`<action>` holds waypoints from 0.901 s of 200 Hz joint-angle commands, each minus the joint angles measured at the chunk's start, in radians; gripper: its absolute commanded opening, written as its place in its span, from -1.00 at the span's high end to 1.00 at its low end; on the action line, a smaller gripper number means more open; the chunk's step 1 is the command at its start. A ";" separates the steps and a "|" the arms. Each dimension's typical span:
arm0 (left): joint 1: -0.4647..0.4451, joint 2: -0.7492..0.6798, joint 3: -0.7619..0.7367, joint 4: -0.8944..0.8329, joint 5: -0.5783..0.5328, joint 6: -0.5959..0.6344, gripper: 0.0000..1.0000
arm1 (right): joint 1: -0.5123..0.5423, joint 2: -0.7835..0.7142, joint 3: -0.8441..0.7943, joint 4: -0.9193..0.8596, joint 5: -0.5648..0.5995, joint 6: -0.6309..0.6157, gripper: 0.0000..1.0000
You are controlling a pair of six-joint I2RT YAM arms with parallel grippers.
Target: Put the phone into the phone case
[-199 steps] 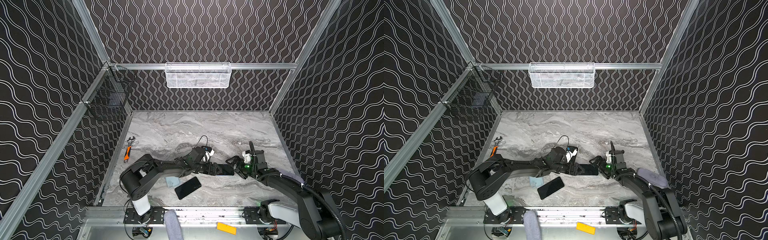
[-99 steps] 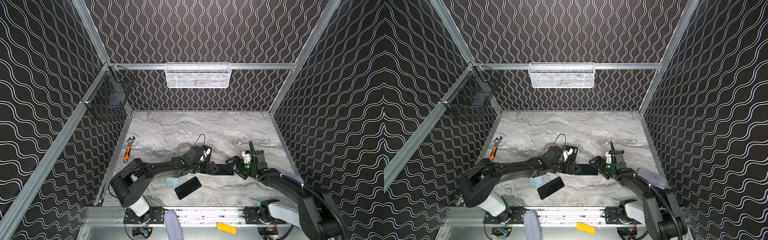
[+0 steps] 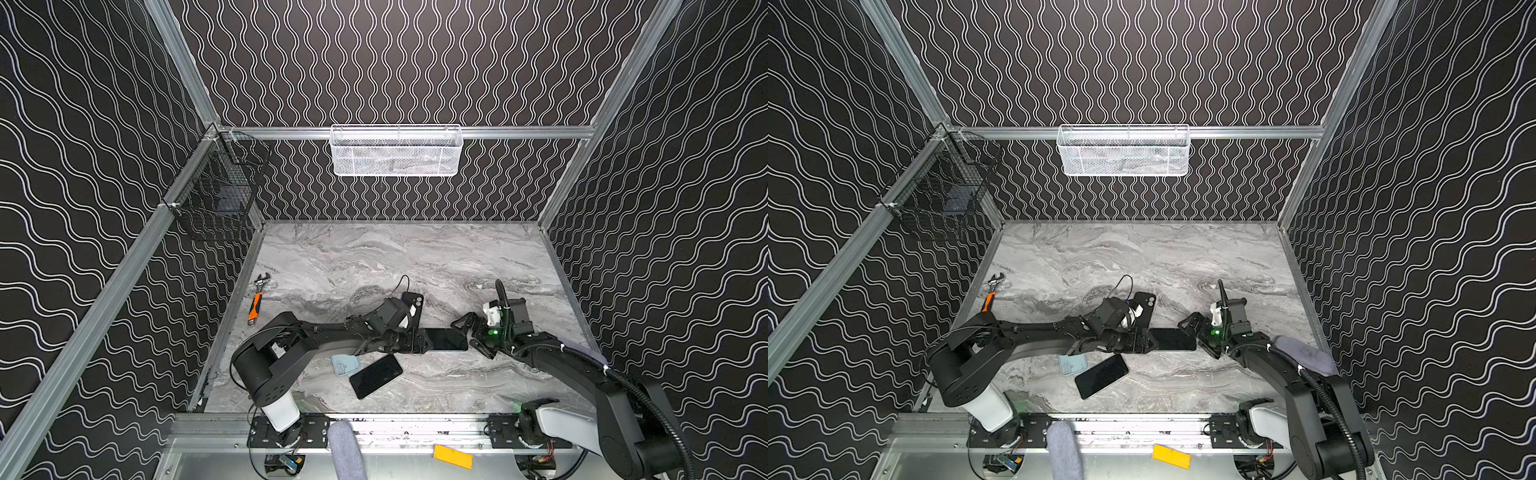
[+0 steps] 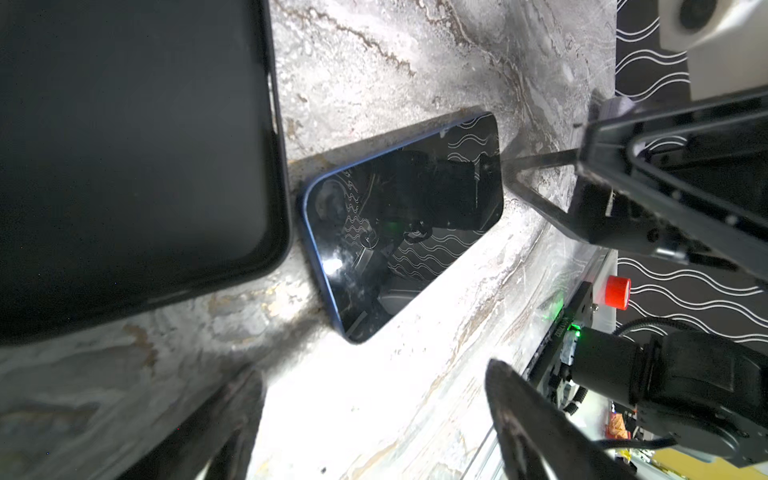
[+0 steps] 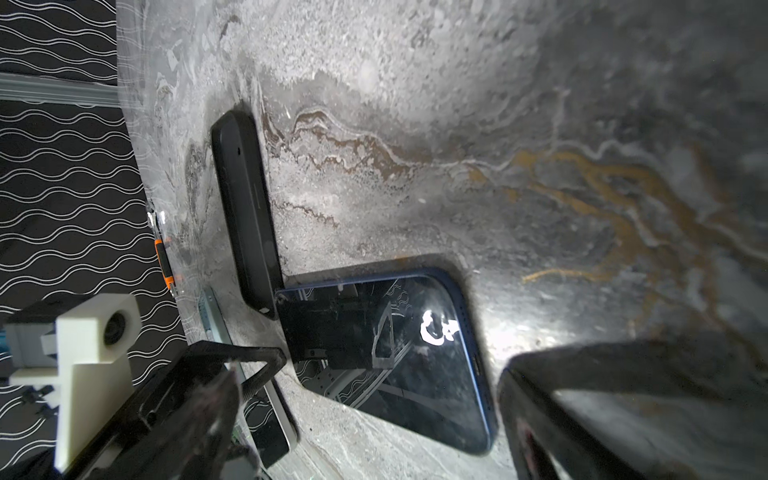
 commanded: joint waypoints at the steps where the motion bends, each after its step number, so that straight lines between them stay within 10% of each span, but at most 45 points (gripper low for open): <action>1: 0.001 0.026 0.018 0.041 -0.004 -0.015 -0.74 | 0.001 0.023 -0.003 -0.149 0.087 -0.015 -0.99; 180: 0.024 0.095 -0.031 0.248 0.008 -0.061 -0.77 | 0.088 0.157 0.007 -0.058 0.083 0.030 -0.99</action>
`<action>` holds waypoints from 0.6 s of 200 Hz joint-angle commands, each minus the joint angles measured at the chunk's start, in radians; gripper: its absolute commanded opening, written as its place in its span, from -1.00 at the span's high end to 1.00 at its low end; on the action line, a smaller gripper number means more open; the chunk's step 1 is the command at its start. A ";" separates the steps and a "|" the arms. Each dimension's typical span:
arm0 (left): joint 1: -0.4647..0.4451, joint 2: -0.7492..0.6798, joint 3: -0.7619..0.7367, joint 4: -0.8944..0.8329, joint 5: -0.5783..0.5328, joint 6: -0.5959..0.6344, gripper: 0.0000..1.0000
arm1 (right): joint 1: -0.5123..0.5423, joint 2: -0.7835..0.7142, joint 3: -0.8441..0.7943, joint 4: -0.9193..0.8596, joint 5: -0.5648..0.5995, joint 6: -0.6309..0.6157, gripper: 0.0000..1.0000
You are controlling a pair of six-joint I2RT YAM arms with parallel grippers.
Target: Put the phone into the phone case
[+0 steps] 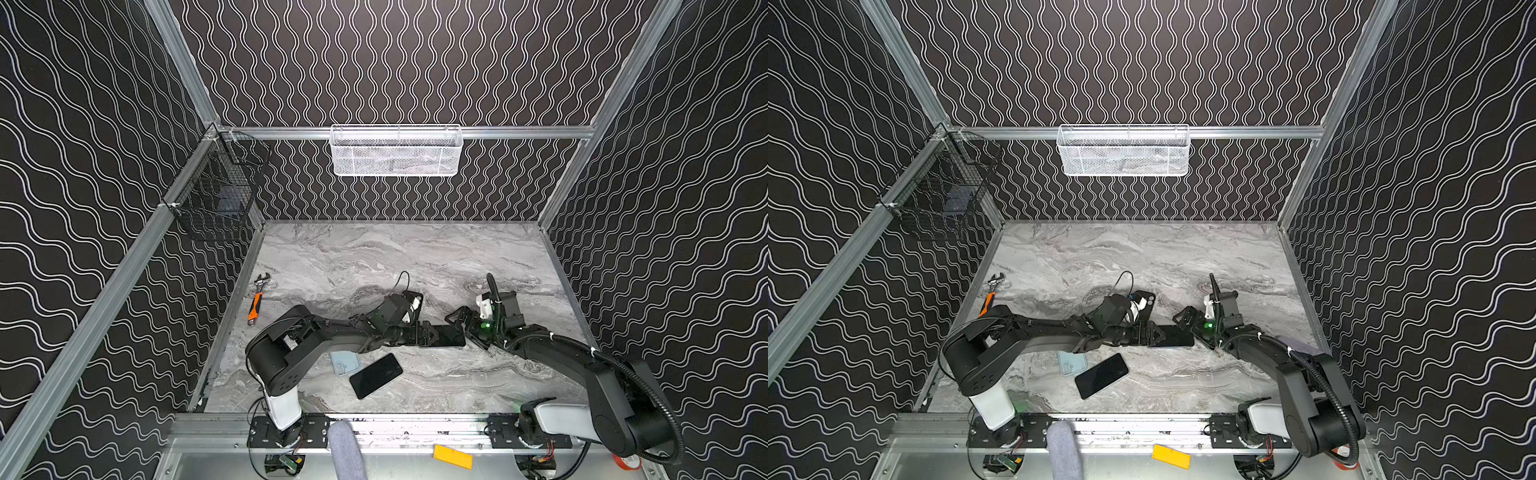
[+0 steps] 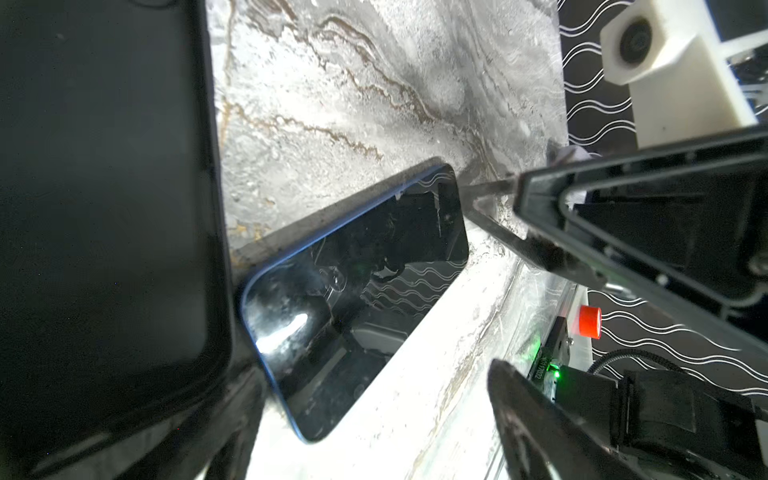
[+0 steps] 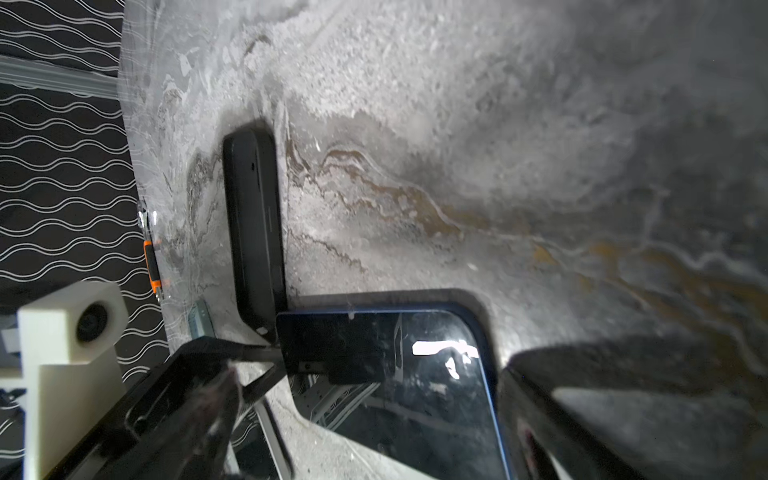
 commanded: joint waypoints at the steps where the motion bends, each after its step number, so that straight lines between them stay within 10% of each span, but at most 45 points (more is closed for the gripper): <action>1: 0.005 0.009 -0.030 0.032 0.002 -0.028 -0.77 | 0.020 0.031 -0.037 -0.178 0.025 0.048 -0.99; 120: 0.019 -0.033 -0.120 0.232 0.011 -0.064 -0.48 | 0.055 0.023 -0.089 -0.123 -0.004 0.055 -0.99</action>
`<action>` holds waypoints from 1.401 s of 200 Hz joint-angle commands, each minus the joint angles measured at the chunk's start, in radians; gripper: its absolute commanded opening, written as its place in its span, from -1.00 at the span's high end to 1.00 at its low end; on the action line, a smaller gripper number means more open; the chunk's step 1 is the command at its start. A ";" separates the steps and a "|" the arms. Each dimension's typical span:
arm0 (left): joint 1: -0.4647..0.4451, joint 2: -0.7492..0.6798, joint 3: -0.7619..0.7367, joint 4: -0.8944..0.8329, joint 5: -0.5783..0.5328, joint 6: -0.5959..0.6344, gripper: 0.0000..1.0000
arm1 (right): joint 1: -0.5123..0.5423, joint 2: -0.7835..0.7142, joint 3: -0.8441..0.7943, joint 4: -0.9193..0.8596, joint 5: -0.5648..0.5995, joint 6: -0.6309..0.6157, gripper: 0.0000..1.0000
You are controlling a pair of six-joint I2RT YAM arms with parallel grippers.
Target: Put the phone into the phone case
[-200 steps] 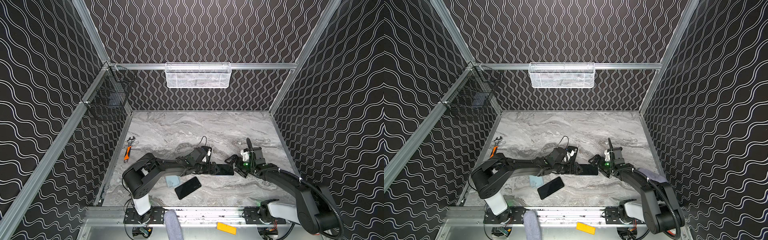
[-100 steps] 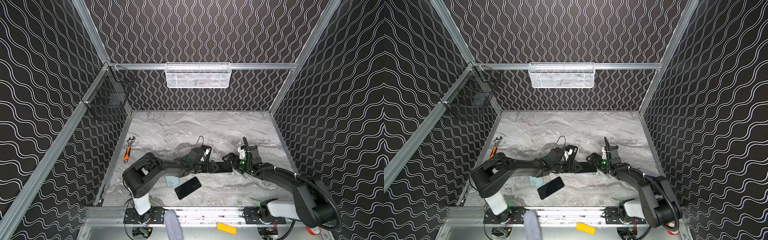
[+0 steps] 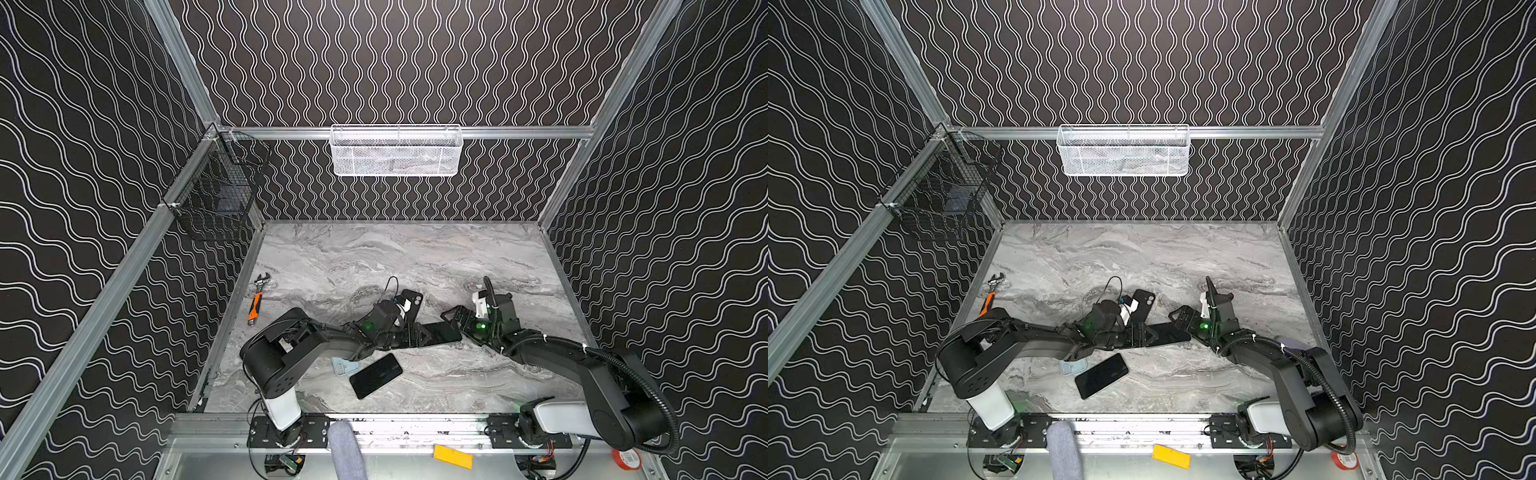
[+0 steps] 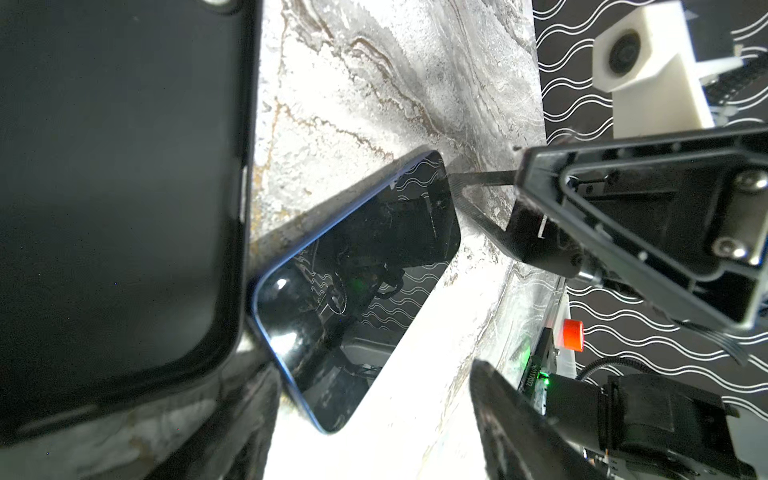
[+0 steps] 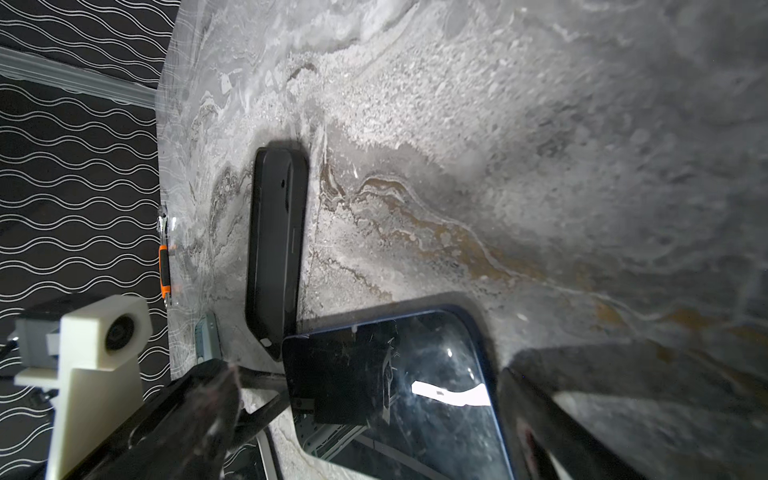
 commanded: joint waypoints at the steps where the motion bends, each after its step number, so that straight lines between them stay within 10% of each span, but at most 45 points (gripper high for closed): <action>1: 0.000 0.002 0.003 0.064 0.019 0.004 -0.47 | 0.011 -0.006 -0.036 -0.314 -0.035 0.037 -0.99; 136: 0.012 0.025 -0.001 0.080 0.031 0.003 -0.40 | 0.009 -0.230 -0.125 -0.092 -0.238 0.058 -0.88; 280: 0.018 -0.027 -0.019 0.056 0.048 0.029 0.08 | 0.008 -0.128 -0.076 -0.167 -0.146 0.037 -0.93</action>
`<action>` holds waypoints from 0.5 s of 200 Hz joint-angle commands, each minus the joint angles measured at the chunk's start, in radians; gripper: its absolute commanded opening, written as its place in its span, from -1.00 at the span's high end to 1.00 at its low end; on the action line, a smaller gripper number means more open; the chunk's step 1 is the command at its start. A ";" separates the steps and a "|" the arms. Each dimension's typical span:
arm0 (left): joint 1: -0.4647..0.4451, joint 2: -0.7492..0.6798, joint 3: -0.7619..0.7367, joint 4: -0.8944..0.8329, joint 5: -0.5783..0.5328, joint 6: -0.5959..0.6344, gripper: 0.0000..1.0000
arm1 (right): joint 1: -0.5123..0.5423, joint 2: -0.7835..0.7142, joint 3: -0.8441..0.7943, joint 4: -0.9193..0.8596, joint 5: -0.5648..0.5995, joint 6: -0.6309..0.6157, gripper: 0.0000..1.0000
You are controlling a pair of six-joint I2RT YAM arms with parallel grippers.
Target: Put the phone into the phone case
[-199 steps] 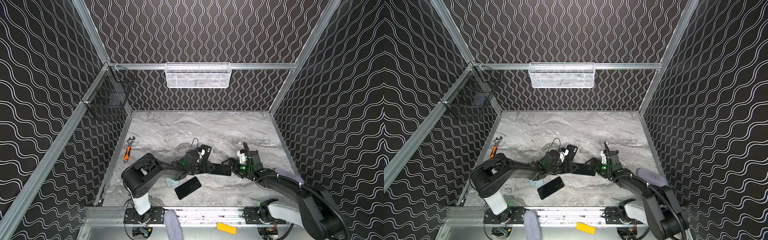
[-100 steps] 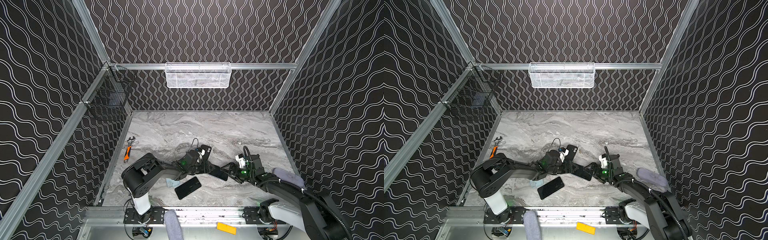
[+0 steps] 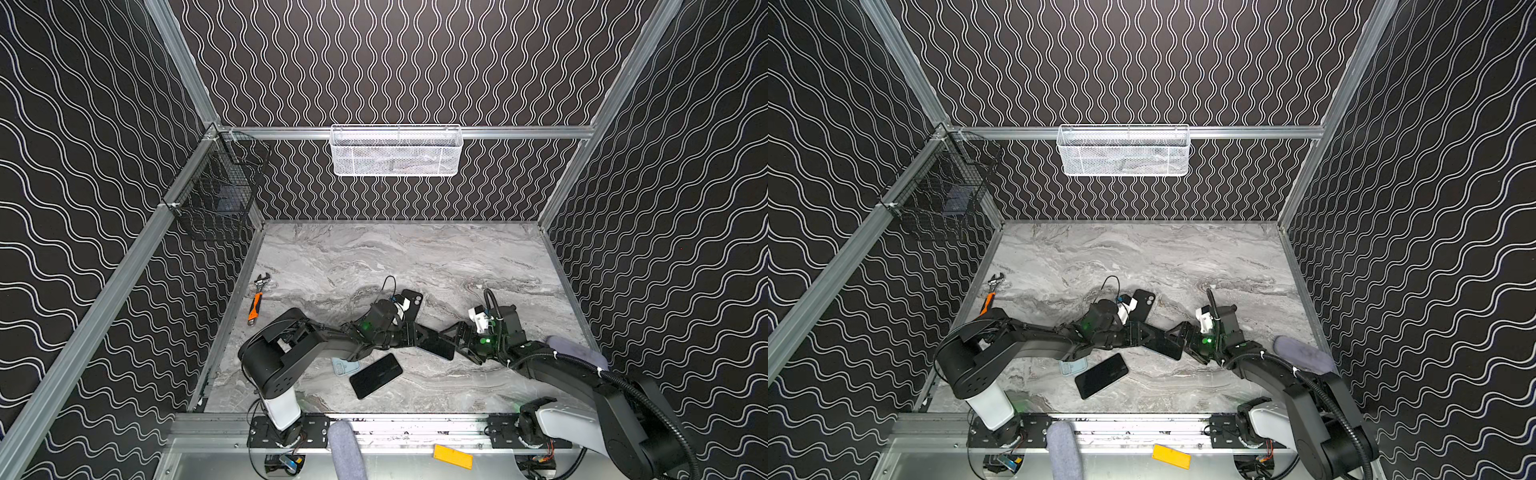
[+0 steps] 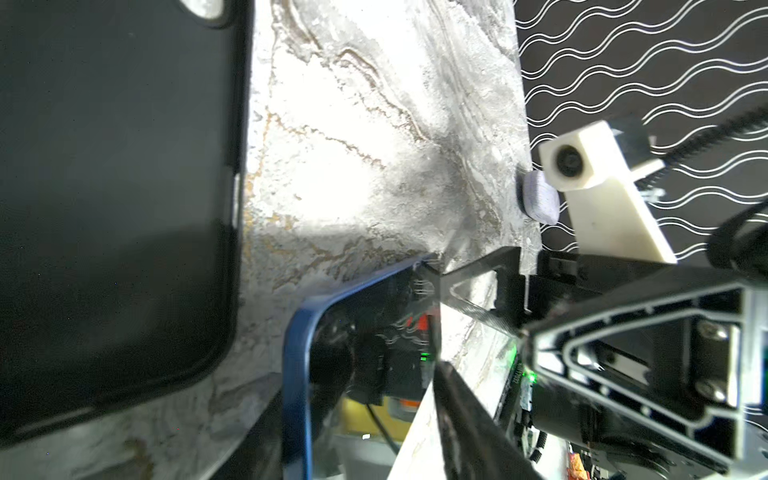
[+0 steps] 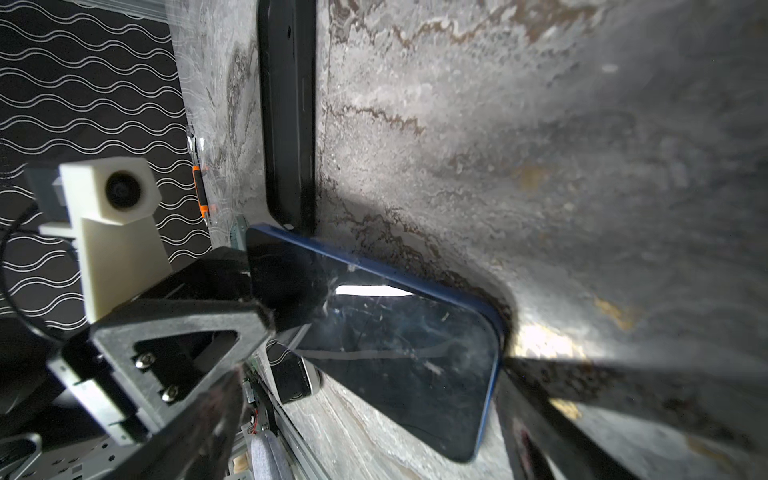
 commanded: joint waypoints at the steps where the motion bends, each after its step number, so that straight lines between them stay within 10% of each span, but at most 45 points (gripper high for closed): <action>1: 0.001 -0.015 -0.002 0.016 0.022 0.027 0.08 | 0.000 0.027 0.004 -0.058 0.057 -0.001 -0.93; 100: 0.005 -0.048 0.004 -0.006 0.035 0.038 0.45 | -0.003 0.065 0.021 -0.048 0.065 0.000 -0.94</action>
